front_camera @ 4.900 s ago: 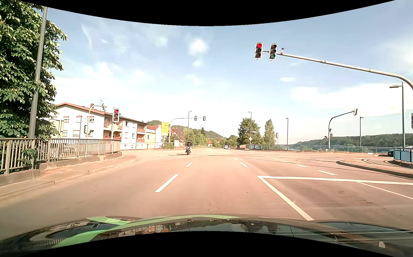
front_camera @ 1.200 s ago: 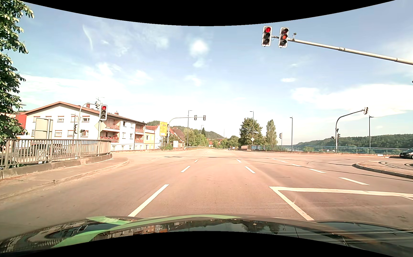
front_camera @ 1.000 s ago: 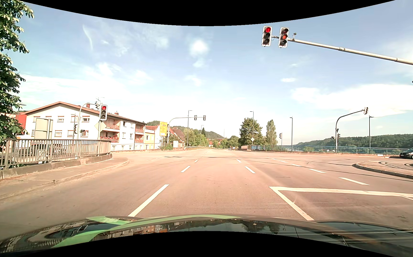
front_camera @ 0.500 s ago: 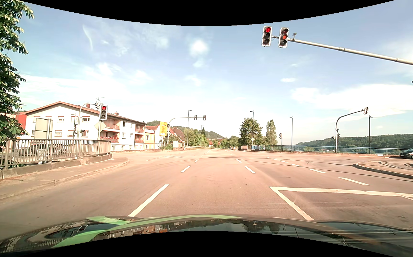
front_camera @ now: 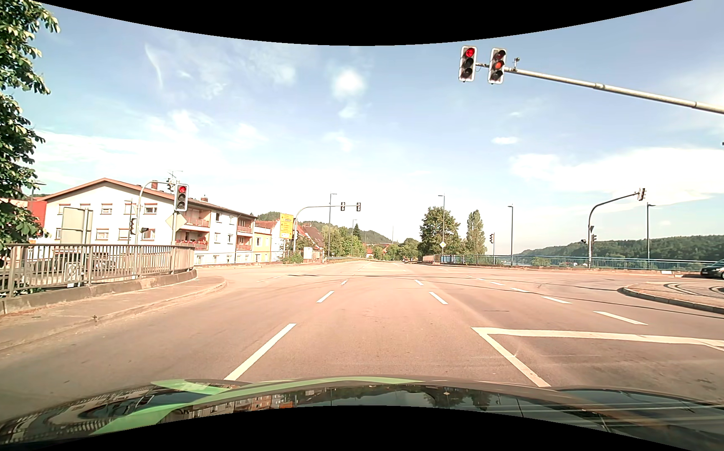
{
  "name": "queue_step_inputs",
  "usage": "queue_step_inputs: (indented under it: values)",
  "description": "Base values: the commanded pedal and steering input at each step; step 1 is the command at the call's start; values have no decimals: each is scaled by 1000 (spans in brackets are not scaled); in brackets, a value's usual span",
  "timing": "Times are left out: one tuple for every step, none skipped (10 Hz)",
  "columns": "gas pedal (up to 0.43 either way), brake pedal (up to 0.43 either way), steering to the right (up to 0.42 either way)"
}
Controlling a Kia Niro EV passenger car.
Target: Follow the waypoints while adhering to traffic rules and regulations
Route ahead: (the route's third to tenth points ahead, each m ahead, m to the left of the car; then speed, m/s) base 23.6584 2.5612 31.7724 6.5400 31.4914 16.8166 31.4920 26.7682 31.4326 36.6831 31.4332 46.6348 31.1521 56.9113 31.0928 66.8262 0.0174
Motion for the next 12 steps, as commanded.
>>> queue_step_inputs:
  values:
    - [0, 110, -8]
    - [0, 110, -8]
    - [0, 116, -8]
    - [0, 116, -8]
    - [0, 116, -8]
    - [0, 116, -8]
    - [0, 122, -8]
    - [0, 116, -8]
    - [0, 116, -8]
    - [0, 116, -8]
    - [0, 116, -8]
    - [0, 122, -8]
